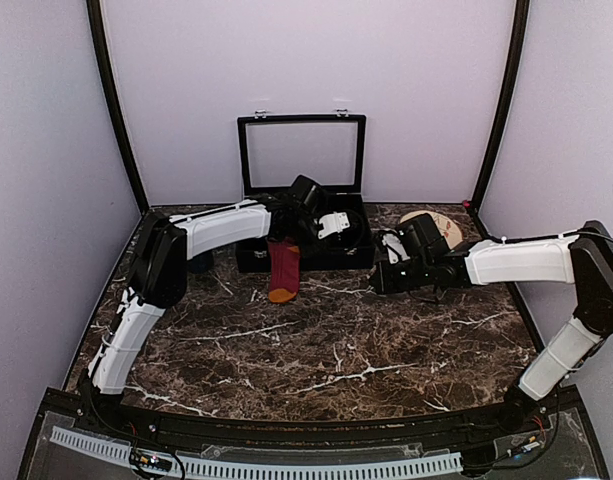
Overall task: Roll the socks
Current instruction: Move the storage box to the center of the board.
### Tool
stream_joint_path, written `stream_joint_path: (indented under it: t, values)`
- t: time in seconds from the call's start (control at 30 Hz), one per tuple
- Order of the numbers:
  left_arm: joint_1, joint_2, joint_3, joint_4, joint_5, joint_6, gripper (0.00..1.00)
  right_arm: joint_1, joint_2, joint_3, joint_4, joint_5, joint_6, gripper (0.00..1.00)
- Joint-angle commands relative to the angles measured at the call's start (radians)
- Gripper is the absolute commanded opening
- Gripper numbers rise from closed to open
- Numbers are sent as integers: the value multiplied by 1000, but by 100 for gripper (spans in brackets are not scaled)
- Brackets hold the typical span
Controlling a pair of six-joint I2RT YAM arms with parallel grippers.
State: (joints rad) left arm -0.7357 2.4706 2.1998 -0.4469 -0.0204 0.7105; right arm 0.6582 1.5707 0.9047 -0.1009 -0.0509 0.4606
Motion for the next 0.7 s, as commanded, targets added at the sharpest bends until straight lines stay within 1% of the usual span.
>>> stream_joint_path:
  t: [0.0,0.27,0.67]
  values:
    - [10,3,14,-209,97,23,0,-6,-16,24,21,17,-14,0]
    - [19,3,18,-340,221,-1,0,-7,-34,13,24,14,-6,0]
    - [19,10,30,-429,309,-21,0,-7,-75,-11,35,11,5,0]
